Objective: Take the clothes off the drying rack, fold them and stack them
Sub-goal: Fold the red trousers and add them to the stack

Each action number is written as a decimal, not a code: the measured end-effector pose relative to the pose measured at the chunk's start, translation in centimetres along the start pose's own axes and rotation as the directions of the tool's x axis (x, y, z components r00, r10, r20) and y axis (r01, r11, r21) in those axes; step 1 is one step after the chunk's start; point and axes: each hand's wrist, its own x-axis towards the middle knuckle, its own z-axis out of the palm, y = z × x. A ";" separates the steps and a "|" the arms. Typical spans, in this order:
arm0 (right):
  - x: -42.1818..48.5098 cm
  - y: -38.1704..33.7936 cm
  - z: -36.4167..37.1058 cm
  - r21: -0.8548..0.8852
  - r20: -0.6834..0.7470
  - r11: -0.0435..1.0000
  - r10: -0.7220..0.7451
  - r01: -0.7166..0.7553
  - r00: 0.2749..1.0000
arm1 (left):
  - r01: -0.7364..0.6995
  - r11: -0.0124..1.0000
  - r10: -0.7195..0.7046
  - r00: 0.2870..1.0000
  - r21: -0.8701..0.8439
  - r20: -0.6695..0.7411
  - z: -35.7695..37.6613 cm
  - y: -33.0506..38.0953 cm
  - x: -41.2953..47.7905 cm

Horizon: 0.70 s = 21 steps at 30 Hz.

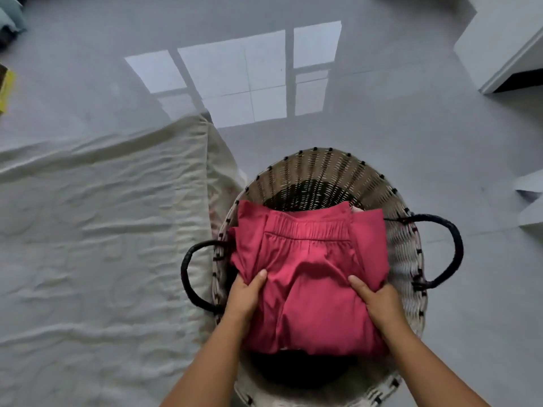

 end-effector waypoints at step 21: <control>17.5 18.6 12.2 0.180 0.143 0.909 0.353 -0.375 0.925 | 0.294 0.956 -0.292 0.947 -0.004 -0.136 4.8 -19.8 21.3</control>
